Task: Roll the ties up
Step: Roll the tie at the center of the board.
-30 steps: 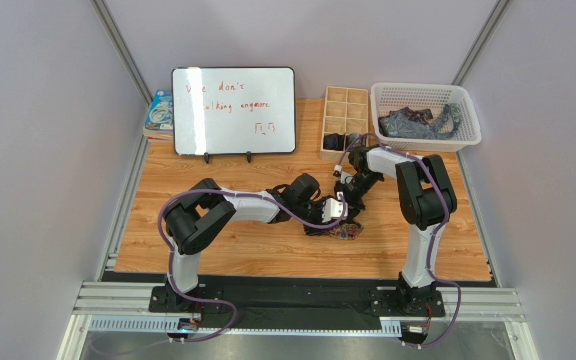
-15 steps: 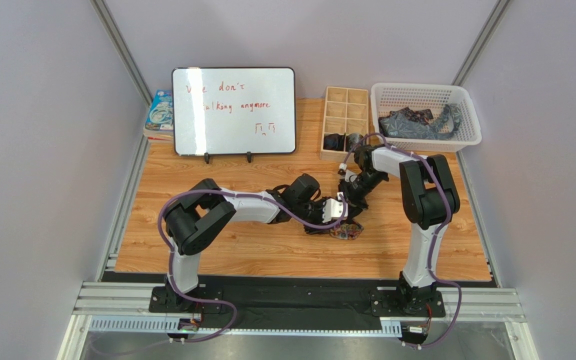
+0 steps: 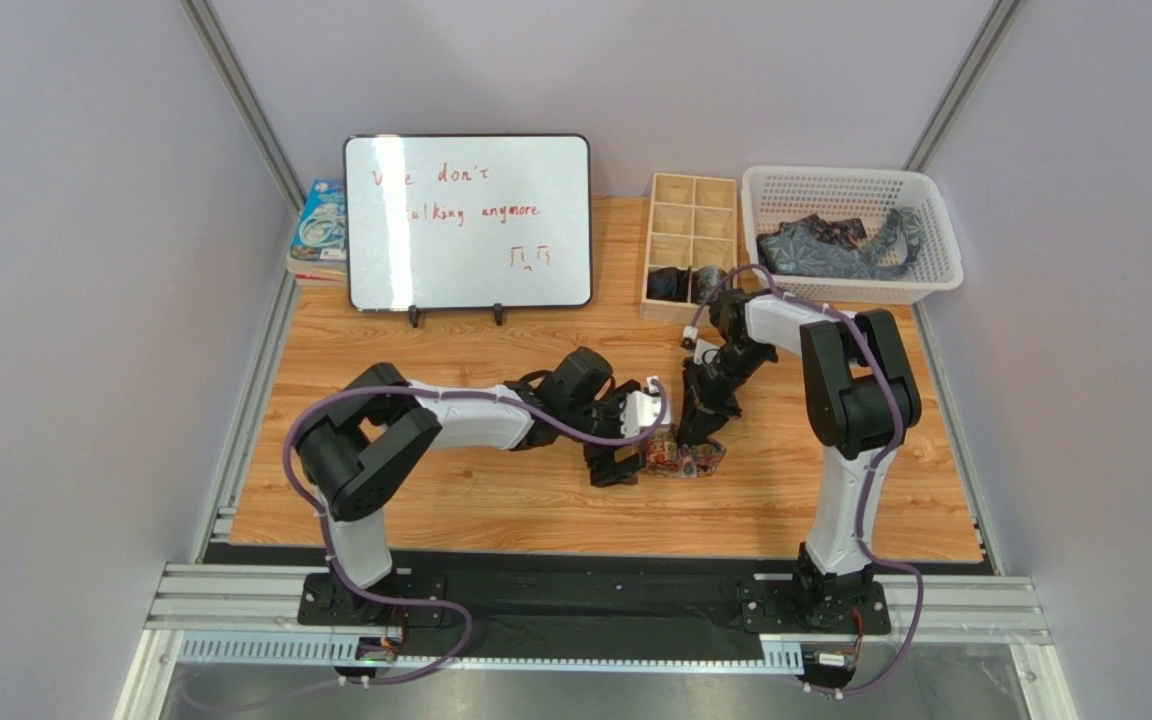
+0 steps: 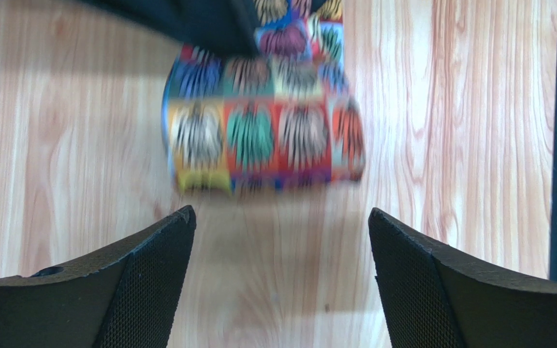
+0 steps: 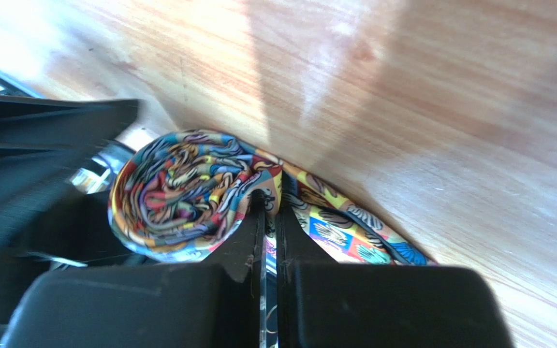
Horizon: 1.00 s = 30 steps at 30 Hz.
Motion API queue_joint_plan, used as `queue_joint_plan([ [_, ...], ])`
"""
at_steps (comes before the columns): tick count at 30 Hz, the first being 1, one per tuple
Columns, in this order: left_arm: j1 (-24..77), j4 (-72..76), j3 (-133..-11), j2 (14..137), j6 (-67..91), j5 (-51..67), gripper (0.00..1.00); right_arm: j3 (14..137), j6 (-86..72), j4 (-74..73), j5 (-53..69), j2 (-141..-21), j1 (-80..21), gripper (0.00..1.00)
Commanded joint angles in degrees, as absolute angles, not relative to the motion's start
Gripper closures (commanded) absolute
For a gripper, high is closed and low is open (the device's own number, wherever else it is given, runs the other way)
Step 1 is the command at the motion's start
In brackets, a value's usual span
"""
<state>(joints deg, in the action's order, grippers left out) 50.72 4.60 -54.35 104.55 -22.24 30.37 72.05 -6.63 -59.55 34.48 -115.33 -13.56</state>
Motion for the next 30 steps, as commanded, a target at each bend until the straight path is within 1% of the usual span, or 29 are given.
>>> queue_joint_plan([
  [1, 49.9, 9.1, -51.7, 99.4, -18.2, 33.7, 0.06, 72.2, -5.3, -51.0, 19.2, -118.5, -16.0, 1.0],
  [5, 50.0, 12.3, -52.5, 100.8, -15.1, 33.7, 0.05, 72.6, -5.2, -50.8, 16.6, -119.4, -18.0, 1.0],
  [12, 50.1, 18.0, -54.5, 105.4, -10.1, 34.9, 0.06, 71.6, -5.4, -50.4, 15.3, -121.2, -18.5, 1.0],
  [14, 50.1, 18.5, -55.6, 106.3, -9.1, 35.1, 0.1, 71.6, -5.9, -50.4, 15.6, -121.6, -18.5, 1.0],
  [15, 50.2, 18.6, -56.0, 107.0, -8.2, 35.4, 0.15, 71.7, -6.0, -50.4, 15.8, -121.6, -18.5, 1.0],
  [17, 50.4, 19.2, -56.9, 107.4, -7.0, 35.8, 0.2, 72.0, -6.4, -50.3, 16.2, -122.2, -18.5, 1.0],
  [18, 50.4, 19.7, -57.0, 107.7, -6.4, 35.9, 0.25, 72.1, -6.5, -50.3, 16.3, -122.3, -18.7, 1.0],
  [22, 51.7, 20.1, -58.6, 108.6, -5.7, 34.9, 0.34, 72.2, -7.4, -49.9, 17.8, -122.9, -19.0, 1.0],
  [23, 51.9, 20.3, -58.9, 108.9, -5.4, 34.7, 0.36, 72.2, -7.5, -50.0, 18.0, -123.0, -19.1, 1.0],
  [30, 53.9, 20.0, -62.0, 112.3, -5.8, 31.8, 0.37, 71.9, -9.2, -48.5, 20.5, -122.7, -20.5, 1.0],
])
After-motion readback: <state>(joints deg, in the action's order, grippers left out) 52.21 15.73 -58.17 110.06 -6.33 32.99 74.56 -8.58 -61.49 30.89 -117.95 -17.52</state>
